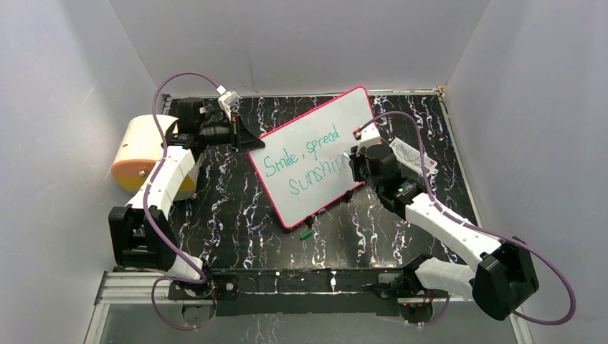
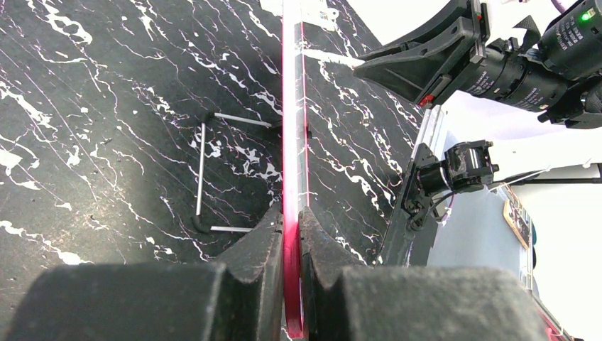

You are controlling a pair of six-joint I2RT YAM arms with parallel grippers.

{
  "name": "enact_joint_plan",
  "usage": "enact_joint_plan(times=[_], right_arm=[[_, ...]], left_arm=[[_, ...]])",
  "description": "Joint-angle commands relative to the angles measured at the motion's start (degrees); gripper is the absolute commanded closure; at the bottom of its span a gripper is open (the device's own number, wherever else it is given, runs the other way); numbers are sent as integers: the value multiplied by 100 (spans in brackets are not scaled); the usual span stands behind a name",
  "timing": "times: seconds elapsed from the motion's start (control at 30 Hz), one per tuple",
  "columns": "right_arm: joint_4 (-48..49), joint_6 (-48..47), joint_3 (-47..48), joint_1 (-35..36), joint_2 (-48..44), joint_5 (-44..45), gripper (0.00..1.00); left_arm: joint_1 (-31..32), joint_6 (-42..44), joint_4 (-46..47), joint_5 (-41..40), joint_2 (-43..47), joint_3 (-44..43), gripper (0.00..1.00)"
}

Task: Write a sentence on the whiteboard

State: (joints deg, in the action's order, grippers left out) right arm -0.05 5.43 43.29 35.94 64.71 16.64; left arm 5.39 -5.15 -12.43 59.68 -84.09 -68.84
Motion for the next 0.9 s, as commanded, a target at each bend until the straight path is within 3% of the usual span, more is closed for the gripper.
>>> enact_joint_plan(times=[0.0,0.53,0.87], right_arm=[[-194,87,-2,-2,-69,-227,100],[-490,187,-224,-2,-69,80,100],[-40,136,-212,-3,47,536,100]], left_arm=[[103,268,-415,-351,-125,157,100],[103,267,-411,-352,-125,160,100],[103,269,-414,-352,-116,162,100]])
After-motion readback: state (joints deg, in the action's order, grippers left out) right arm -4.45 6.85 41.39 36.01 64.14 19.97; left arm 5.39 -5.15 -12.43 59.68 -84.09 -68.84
